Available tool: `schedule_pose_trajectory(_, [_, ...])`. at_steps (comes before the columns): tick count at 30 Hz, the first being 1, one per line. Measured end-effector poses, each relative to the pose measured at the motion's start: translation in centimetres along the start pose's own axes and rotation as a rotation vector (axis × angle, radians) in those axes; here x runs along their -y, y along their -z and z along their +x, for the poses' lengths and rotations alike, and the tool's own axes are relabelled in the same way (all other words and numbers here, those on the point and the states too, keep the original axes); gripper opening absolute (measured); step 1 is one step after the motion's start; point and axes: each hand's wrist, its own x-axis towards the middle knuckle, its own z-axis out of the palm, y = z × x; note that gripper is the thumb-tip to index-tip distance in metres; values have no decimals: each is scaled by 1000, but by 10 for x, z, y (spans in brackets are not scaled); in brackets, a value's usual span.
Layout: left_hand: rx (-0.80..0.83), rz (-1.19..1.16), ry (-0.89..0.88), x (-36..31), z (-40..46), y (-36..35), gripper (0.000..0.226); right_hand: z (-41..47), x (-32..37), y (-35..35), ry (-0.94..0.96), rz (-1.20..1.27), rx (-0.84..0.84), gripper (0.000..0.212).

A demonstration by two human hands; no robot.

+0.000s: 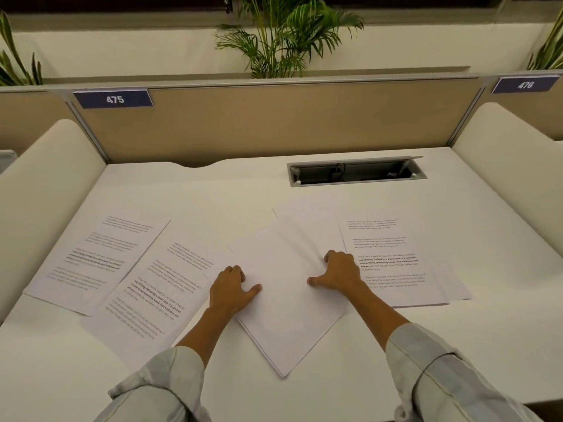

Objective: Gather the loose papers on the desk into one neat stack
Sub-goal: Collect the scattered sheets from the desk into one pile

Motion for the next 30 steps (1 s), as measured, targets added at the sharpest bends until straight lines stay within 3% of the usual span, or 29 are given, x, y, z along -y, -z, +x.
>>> schedule_pose_trajectory(4, [-38, -40, 5, 1, -3, -4, 44, -1, 3, -1, 14, 94, 52, 82])
schedule_pose_trajectory(10, [-138, -128, 2, 2, -8, -11, 42, -1, 4, 18, -139, 677, 200, 84])
schedule_pose_trajectory(15, [-162, -191, -2, 0, -9, -12, 38, -4, -1, 33, -239, 905, 381, 65])
schedule_pose_trajectory(17, [-153, -189, 2, -1, -8, -11, 37, -4, -3, 36, -213, 834, 345, 65])
schedule_pose_trajectory(21, [-137, -181, 12, -2, -7, -11, 36, -6, -2, 37, -126, 428, 180, 71])
schedule_pose_trajectory(23, [-132, -174, 19, -2, -7, -10, 37, -7, -1, 39, -67, 279, 163, 59])
schedule_pose_trajectory(25, [-128, -168, 28, -3, -7, -9, 37, -12, 1, 41, -63, 263, 213, 52])
schedule_pose_trajectory(30, [-101, -210, 88, -7, -5, -8, 38, -20, 5, 31, -33, 256, 240, 78])
